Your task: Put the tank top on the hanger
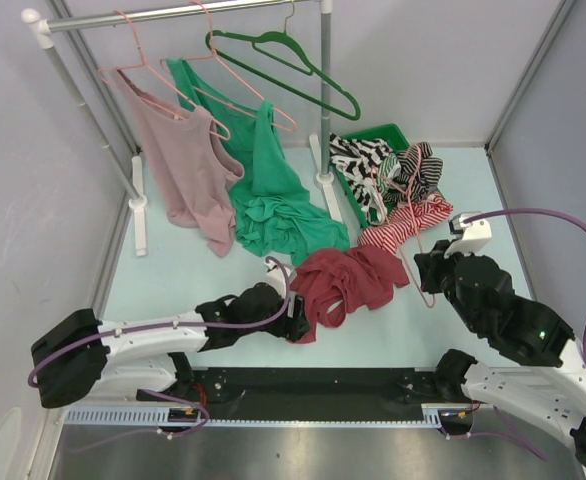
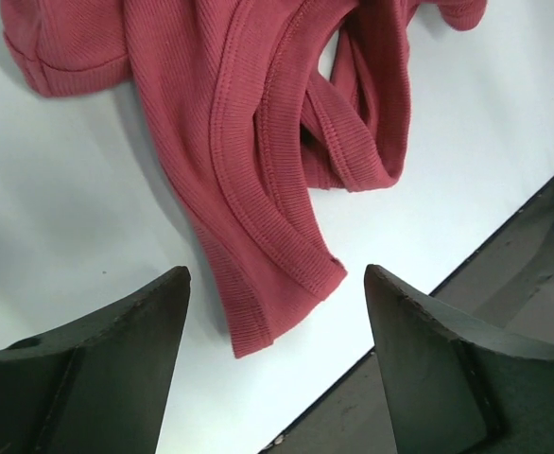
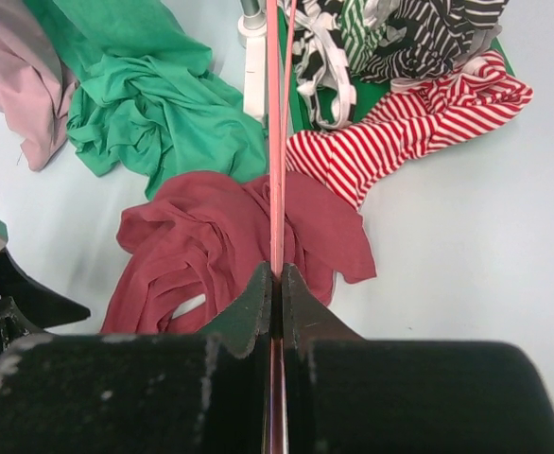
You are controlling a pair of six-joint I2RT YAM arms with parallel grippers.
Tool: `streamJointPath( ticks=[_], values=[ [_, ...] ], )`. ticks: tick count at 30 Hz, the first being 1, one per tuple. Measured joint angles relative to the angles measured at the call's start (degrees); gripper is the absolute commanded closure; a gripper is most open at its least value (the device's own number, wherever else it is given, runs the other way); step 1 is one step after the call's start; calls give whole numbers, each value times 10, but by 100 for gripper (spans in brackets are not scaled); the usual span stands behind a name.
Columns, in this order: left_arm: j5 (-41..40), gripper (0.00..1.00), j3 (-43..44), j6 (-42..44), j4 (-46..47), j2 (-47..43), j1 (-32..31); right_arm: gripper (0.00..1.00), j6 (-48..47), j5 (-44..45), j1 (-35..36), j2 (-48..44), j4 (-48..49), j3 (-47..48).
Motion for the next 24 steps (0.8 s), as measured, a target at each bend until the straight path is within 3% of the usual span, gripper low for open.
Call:
streamJointPath(
  ticks=[5,8,9,12,15,18,24],
  values=[
    [7,32,-7,-30,21,14,-8,100,2,0,0,-3,0,0],
    [7,53,-8,-42,29,46,-14,100,3,0,0,-5,0,-1],
    [6,69,-8,-44,29,58,-15,100,3,0,0,-5,0,-1],
    [-3,100,-8,-52,31,80,-16,100,4,0,0,-7,-1,-1],
    [-12,100,-5,-45,27,82,-16,100,4,0,0,-12,-2,-1],
    [-38,100,38,-10,-45,53,-13,100,4,0,-1,-17,-5,-1],
    [-67,100,261,104,-154,-74,75,100,4,0,0,-28,-6,-1]
  ],
)
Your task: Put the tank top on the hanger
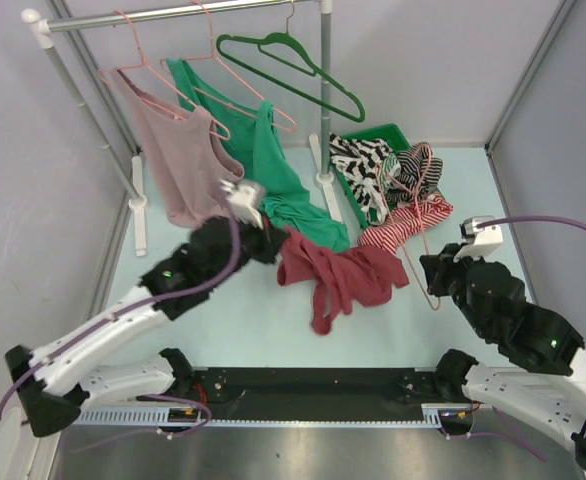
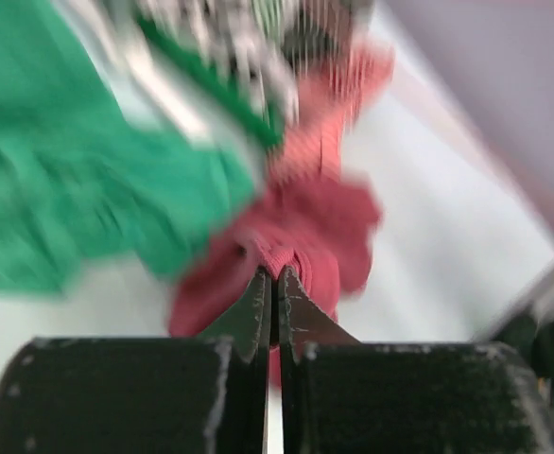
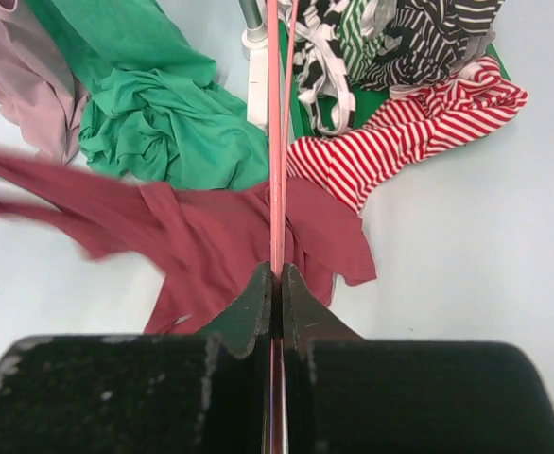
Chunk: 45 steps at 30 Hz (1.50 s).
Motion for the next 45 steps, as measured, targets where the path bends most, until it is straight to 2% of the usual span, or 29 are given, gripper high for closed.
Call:
streamJointPath(
  ticks=[4,8,13,16,20,26,34,45],
  values=[
    [5,100,140,65,-40,-23,65,100,0,0,0,-13,-5,0],
    [40,100,178,101,-80,-17,101,100,-3,-8,0,-22,-11,0],
    [101,100,174,130,-142,30,156,100,-24,-66,-1,-24,-13,0],
    [126,100,163,151,-166,47,186,100,-42,-145,-1,-24,-8,0],
    [160,100,147,172,-166,49,245,100,-55,-257,-1,-17,13,-5],
    [201,100,103,189,-153,54,320,100,-64,-354,0,-3,18,-21],
    [269,100,70,213,-128,43,348,100,-71,-429,0,15,36,-21],
    [391,100,60,219,-119,14,385,100,-86,-447,0,34,70,-22]
  ],
)
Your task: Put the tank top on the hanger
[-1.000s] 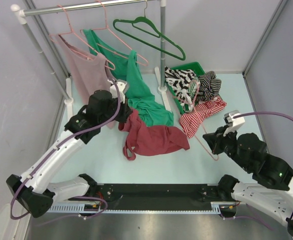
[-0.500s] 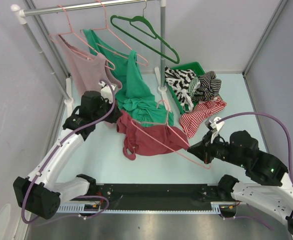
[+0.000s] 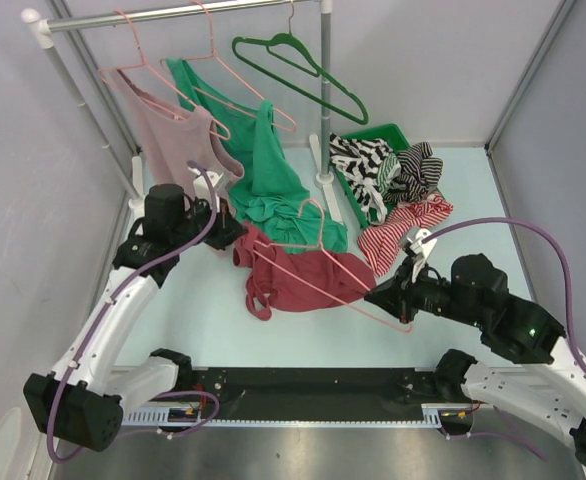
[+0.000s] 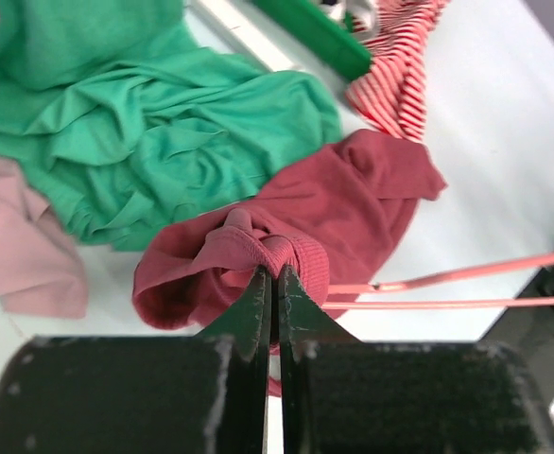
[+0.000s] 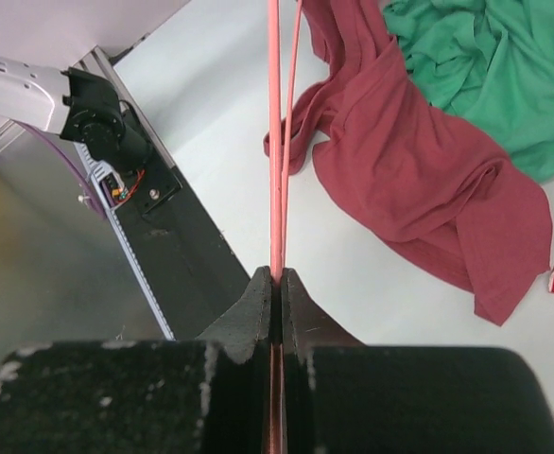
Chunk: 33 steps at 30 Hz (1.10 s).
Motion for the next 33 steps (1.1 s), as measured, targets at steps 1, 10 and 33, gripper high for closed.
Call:
streamJointPath(
  ticks=[1,10,33],
  values=[
    [12,100,0,0,0,-3,0,100,-2,0,0,-1,5,-1],
    [117,100,3,-14,0,-17,7,100,-17,-1,0,-4,47,-13],
    [242,89,83,-116,77,-17,-24,100,-18,-36,4,1,180,-68]
  ],
)
